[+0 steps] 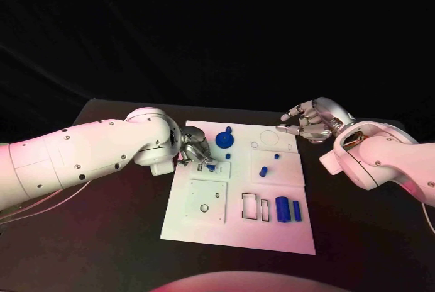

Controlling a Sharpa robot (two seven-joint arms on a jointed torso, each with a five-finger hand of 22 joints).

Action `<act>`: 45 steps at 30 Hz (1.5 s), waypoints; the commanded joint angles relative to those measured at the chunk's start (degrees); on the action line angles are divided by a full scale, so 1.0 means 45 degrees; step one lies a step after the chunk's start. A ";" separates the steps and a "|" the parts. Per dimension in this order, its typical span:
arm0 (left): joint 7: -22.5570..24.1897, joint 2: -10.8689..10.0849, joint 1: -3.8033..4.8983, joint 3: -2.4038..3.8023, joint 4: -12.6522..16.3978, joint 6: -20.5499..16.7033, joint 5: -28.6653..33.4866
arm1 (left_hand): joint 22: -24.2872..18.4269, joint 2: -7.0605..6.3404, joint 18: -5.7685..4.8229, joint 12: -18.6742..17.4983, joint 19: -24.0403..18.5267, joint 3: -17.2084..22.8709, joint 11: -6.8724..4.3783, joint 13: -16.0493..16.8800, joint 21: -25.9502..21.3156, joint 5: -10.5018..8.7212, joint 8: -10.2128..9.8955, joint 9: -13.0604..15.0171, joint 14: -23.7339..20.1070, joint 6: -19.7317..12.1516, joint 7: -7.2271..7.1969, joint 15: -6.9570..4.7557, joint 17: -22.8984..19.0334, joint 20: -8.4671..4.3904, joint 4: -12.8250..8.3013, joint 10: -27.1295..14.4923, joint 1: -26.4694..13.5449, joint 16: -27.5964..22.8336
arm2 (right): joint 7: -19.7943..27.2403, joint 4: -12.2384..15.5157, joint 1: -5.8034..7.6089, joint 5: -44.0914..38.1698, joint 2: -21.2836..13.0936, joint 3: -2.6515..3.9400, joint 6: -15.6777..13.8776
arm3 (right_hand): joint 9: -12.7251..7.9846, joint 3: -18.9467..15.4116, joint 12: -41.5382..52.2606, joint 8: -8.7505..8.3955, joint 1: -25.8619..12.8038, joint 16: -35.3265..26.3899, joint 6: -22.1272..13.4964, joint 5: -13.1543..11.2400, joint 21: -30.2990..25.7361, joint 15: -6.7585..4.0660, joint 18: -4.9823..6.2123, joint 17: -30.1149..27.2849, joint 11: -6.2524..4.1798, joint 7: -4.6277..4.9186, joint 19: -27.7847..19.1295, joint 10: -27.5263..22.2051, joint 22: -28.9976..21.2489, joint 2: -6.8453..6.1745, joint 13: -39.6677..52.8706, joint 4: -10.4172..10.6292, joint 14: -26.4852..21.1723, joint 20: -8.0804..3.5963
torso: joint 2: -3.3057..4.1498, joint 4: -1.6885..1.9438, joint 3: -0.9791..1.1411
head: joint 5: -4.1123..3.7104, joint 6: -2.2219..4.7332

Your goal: Assemble the parts on the task board

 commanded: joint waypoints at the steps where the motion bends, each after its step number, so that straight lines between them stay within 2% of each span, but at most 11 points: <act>1: 0.0258 -0.0044 -0.0065 -0.0015 0.0155 -0.1229 -0.0775 | 0.0112 -0.0068 -0.0141 0.0111 0.0153 0.2184 -0.0018 0.0065 0.0085 0.0064 0.0093 0.0039 0.0833 0.0068 -0.0108 -0.0071 0.1928 0.0011 -0.2041 0.0132 -0.0122 0.0089 | 0.0020 -0.0027 -0.0008 -0.0130 -0.0012 0.0000 0.0101 | 0.0011 -0.0001 -0.0063 0.0072 -0.0073 -0.0060 -0.0077 0.0069 -0.0056 -0.0056 0.0098 0.1766 -0.0003 0.0000 -0.0078 -0.0078 0.0261 0.0024 -0.0011 -0.0005 0.0940 -0.0031 | -0.0008 0.0004 -0.0003 | 0.0025 0.0004; 7: 0.0247 -0.0108 -0.0277 -0.0031 0.0296 -0.1885 -0.1422 | 0.0381 -0.0265 -0.0189 0.0162 0.0338 0.2854 -0.0090 0.0134 0.0239 0.0098 0.0213 0.0168 0.0900 0.0207 -0.0175 -0.0142 0.2059 -0.0059 -0.2264 0.0330 -0.0499 0.0144 | 0.0031 -0.0050 -0.0008 -0.0131 -0.0026 -0.0001 0.0090 | 0.0011 -0.0001 -0.0063 0.0072 -0.0073 -0.0060 -0.0077 0.0069 -0.0056 -0.0056 0.0098 0.1766 -0.0003 0.0000 -0.0078 -0.0078 0.0261 0.0024 -0.0011 -0.0005 0.0940 -0.0031 | 0.0004 -0.0019 -0.0008 | 0.0069 0.0040; 15: 0.0198 0.0018 -0.0443 -0.0047 0.0244 -0.1859 -0.2056 | 0.0427 -0.0405 -0.0196 0.0090 0.0366 0.3289 -0.0126 0.0000 0.0275 0.0137 0.0288 0.0254 0.0910 0.0240 -0.0205 -0.0178 0.2070 -0.0095 -0.2492 0.0312 -0.0721 0.0146 | 0.0039 -0.0049 -0.0008 -0.0160 -0.0038 -0.0003 0.0087 | 0.0012 -0.0004 -0.0084 0.0083 -0.0094 -0.0067 -0.0084 0.0092 -0.0079 -0.0056 0.0102 0.1751 -0.0002 0.0000 -0.0088 -0.0095 0.0248 0.0021 -0.0034 0.0001 0.0936 -0.0032 | 0.0014 -0.0026 -0.0010 | 0.0087 0.0011; 22: 0.0175 0.0171 -0.0484 -0.0072 0.0137 -0.1767 -0.2259 | 0.0466 -0.0470 -0.0203 0.0073 0.0385 0.3475 -0.0135 -0.0052 0.0297 0.0149 0.0338 0.0302 0.0922 0.0264 -0.0213 -0.0188 0.2101 -0.0107 -0.2585 0.0325 -0.0866 0.0157 | 0.0049 -0.0039 -0.0008 -0.0180 -0.0046 -0.0004 0.0083 | 0.0012 -0.0004 -0.0084 0.0083 -0.0094 -0.0067 -0.0084 0.0092 -0.0079 -0.0056 0.0102 0.1751 -0.0002 0.0000 -0.0088 -0.0095 0.0248 0.0021 -0.0034 0.0001 0.0936 -0.0032 | 0.0024 -0.0037 -0.0021 | 0.0100 -0.0014; 29: 0.0159 0.0267 -0.0492 -0.0089 0.0112 -0.1560 -0.2423 | 0.0543 -0.0549 -0.0217 0.0086 0.0429 0.3610 -0.0161 -0.0069 0.0336 0.0182 0.0398 0.0352 0.0940 0.0301 -0.0242 -0.0208 0.2146 -0.0114 -0.2674 0.0380 -0.1015 0.0174 | 0.0048 -0.0031 -0.0008 -0.0185 -0.0052 -0.0004 0.0082 | 0.0014 -0.0004 -0.0081 0.0096 -0.0112 -0.0066 -0.0089 0.0122 -0.0091 -0.0056 0.0103 0.1756 -0.0003 -0.0001 -0.0091 -0.0093 0.0243 0.0023 -0.0033 0.0004 0.0938 -0.0033 | 0.0023 -0.0031 -0.0013 | 0.0099 -0.0054; 35: 0.0137 0.0318 -0.0495 -0.0096 0.0114 -0.1215 -0.2768 | 0.0754 -0.0623 -0.0254 0.0164 0.0553 0.3773 -0.0193 0.0035 0.0431 0.0263 0.0462 0.0402 0.0957 0.0345 -0.0273 -0.0237 0.2186 -0.0133 -0.2798 0.0505 -0.1125 0.0190 | 0.0050 -0.0048 -0.0010 -0.0185 -0.0033 -0.0004 0.0090 | 0.0014 -0.0004 -0.0081 0.0096 -0.0112 -0.0066 -0.0089 0.0122 -0.0091 -0.0056 0.0103 0.1756 -0.0003 -0.0001 -0.0091 -0.0093 0.0243 0.0023 -0.0033 0.0004 0.0938 -0.0033 | 0.0022 -0.0029 -0.0031 | 0.0097 -0.0064; 45: 0.0099 0.0334 -0.0495 -0.0100 0.0098 -0.0845 -0.3223 | 0.0919 -0.0683 -0.0285 0.0275 0.0653 0.3861 -0.0214 0.0198 0.0510 0.0287 0.0514 0.0437 0.0979 0.0387 -0.0297 -0.0256 0.2245 -0.0150 -0.2851 0.0651 -0.1239 0.0213 | 0.0057 -0.0060 -0.0016 -0.0186 -0.0018 -0.0006 0.0094 | 0.0017 -0.0001 -0.0071 0.0109 -0.0132 -0.0070 -0.0090 0.0149 -0.0094 -0.0057 0.0103 0.1751 -0.0004 -0.0001 -0.0089 -0.0085 0.0243 0.0033 -0.0024 0.0009 0.0936 -0.0033 | 0.0020 -0.0029 -0.0022 | 0.0112 -0.0118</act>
